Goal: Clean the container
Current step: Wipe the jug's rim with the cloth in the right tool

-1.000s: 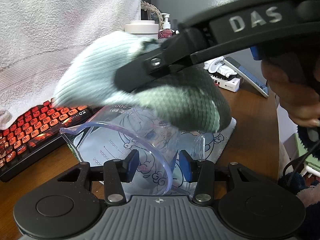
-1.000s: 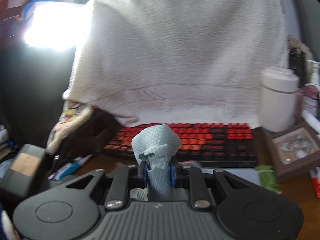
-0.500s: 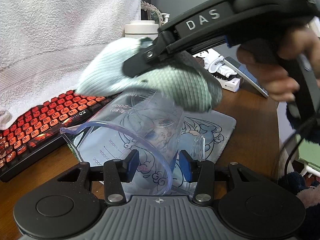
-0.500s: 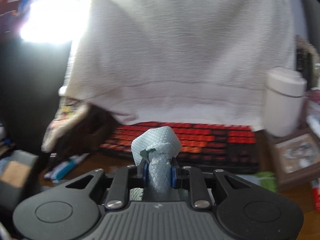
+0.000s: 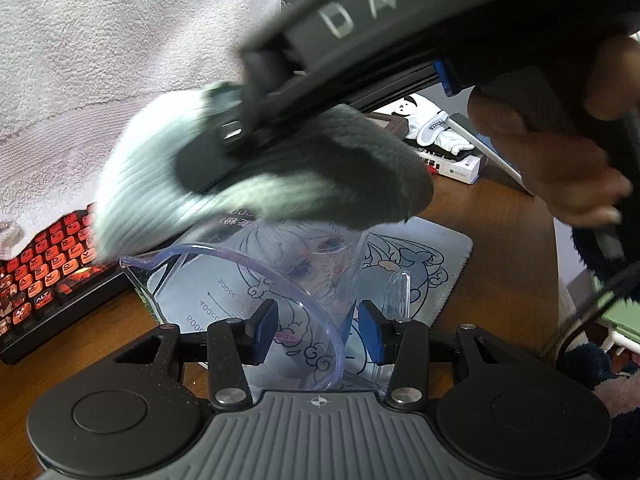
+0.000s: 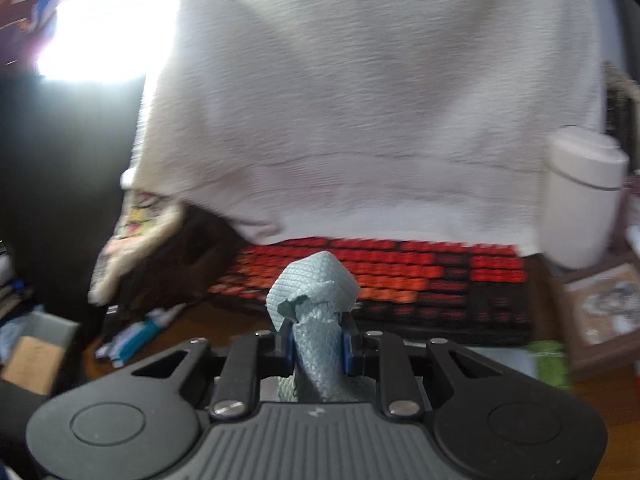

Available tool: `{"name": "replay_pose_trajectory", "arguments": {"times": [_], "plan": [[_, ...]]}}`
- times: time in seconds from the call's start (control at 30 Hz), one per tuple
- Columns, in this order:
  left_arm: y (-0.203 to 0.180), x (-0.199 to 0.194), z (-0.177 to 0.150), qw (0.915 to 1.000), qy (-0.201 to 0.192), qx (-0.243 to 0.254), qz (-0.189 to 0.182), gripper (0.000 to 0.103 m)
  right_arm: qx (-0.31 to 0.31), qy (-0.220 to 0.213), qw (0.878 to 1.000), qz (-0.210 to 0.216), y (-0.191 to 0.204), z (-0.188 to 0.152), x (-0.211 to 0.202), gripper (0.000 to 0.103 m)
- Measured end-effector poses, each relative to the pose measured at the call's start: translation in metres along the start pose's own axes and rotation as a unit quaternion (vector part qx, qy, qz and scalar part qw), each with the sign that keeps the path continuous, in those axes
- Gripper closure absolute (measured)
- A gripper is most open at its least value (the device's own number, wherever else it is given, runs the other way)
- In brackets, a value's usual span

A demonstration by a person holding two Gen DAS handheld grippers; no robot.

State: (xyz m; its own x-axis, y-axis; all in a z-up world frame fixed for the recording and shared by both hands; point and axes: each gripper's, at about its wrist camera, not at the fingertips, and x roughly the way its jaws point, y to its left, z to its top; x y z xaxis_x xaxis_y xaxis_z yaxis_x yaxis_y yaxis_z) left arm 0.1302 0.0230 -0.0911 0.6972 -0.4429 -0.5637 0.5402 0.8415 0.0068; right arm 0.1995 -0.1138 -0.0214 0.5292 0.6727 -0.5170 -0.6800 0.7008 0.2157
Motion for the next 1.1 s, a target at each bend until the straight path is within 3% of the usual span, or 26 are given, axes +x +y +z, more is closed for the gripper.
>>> {"name": "replay_pose_trajectory", "arguments": {"times": [0.1,0.23,0.6,0.7,0.8,1.0,1.1], "plan": [[0.0,0.0,0.0,1.0,0.0,0.0,0.0,0.059,-0.01,0.009,1.0,0.025,0.017,0.002,0.004,0.083],[-0.001,0.0,0.0,1.0,0.0,0.001,0.0,0.059,-0.024,0.015,0.999,0.025,0.023,0.004,0.008,0.083],[-0.001,0.0,-0.001,1.0,0.0,0.0,0.0,0.059,0.002,0.019,0.998,-0.059,-0.036,0.013,0.008,0.083],[0.001,-0.001,-0.001,1.0,0.0,0.0,0.0,0.059,0.017,0.014,0.998,-0.06,-0.041,0.011,0.007,0.083],[0.0,-0.003,-0.002,1.0,-0.001,0.0,0.0,0.059,0.007,0.01,0.999,-0.051,-0.027,0.007,0.009,0.083],[-0.002,-0.001,0.0,1.0,-0.001,0.004,0.003,0.059,-0.01,0.007,1.0,0.012,0.011,-0.001,0.007,0.083],[-0.001,-0.002,-0.001,1.0,-0.001,0.004,0.002,0.059,-0.024,-0.004,1.0,0.016,0.023,-0.006,0.003,0.083]]}}
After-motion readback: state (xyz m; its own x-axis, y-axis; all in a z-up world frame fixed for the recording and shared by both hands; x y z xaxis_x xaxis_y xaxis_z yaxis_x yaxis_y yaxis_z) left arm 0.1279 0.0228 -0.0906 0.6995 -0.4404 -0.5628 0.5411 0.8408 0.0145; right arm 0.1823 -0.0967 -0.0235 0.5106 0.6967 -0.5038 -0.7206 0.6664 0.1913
